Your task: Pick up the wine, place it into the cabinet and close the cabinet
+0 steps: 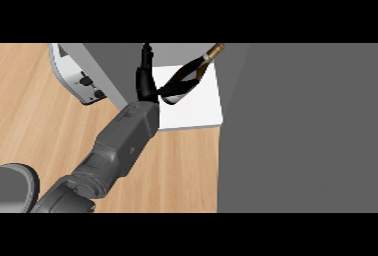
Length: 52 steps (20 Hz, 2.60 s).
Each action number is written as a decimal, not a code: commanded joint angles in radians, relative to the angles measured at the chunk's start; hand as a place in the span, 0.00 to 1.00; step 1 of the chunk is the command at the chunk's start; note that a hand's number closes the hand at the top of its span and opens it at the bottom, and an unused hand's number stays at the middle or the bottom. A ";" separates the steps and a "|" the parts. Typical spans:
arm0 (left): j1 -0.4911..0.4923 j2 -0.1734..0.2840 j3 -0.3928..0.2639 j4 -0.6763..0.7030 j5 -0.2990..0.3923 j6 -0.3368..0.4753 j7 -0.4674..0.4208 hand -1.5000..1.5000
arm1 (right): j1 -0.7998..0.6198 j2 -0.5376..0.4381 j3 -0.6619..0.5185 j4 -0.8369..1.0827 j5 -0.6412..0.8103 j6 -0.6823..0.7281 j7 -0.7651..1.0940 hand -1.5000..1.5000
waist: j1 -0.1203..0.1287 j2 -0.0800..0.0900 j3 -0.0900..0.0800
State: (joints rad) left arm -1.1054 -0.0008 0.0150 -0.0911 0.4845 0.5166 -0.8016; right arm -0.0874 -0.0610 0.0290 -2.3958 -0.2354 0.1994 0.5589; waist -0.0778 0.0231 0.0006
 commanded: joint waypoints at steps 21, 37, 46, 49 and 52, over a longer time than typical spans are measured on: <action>0.085 0.001 -0.009 -0.010 -0.013 -0.179 -0.116 0.00 | 0.016 -0.004 0.036 -0.069 -0.020 -0.006 0.024 0.00 | -0.001 -0.002 -0.002; 0.177 0.001 -0.227 -0.218 0.224 -0.186 -0.007 0.00 | -0.027 0.001 0.030 -0.057 -0.023 -0.048 0.058 0.00 | 0.015 -0.022 -0.001; 0.420 0.001 -0.571 -0.603 0.371 0.024 -0.008 0.00 | 0.013 -0.020 -0.015 -0.088 -0.024 -0.052 0.057 0.00 | 0.051 -0.025 -0.001; 0.463 0.001 -0.650 -0.748 0.373 0.147 0.039 0.00 | 0.047 -0.010 0.007 -0.105 -0.004 -0.051 0.048 0.00 | 0.064 -0.027 -0.001; 0.528 0.009 -0.623 -0.773 0.296 0.126 0.017 0.00 | 0.082 -0.002 0.055 -0.172 0.040 -0.077 0.087 0.00 | 0.077 -0.028 -0.001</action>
State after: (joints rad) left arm -0.6527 0.0021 -0.5812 -0.7708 0.8328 0.5981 -0.7961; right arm -0.0639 -0.0706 0.0500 -2.4119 -0.2212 0.1491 0.5823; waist -0.0194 -0.0029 -0.0001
